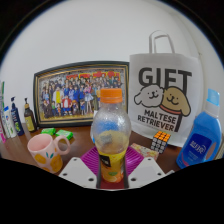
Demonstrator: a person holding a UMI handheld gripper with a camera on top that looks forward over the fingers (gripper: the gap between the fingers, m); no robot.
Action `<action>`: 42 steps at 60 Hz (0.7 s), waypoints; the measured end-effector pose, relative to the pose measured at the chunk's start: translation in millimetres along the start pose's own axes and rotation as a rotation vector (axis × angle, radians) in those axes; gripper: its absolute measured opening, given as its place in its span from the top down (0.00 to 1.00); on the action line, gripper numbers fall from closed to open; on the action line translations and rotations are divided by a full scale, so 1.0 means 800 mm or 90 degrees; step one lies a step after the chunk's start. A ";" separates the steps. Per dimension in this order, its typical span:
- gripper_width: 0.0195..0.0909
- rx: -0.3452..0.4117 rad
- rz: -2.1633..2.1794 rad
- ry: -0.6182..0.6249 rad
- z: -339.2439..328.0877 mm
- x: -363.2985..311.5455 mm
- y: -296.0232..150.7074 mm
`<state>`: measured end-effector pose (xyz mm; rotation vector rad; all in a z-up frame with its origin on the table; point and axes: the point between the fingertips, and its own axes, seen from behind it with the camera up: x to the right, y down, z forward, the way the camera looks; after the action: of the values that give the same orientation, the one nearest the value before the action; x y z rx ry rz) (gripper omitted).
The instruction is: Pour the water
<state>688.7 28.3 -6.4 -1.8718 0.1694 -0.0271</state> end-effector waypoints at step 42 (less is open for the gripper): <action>0.08 -0.191 -0.010 0.076 -0.289 -0.074 -0.034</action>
<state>608.6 -175.1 93.5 -2.1721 0.2517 -0.1301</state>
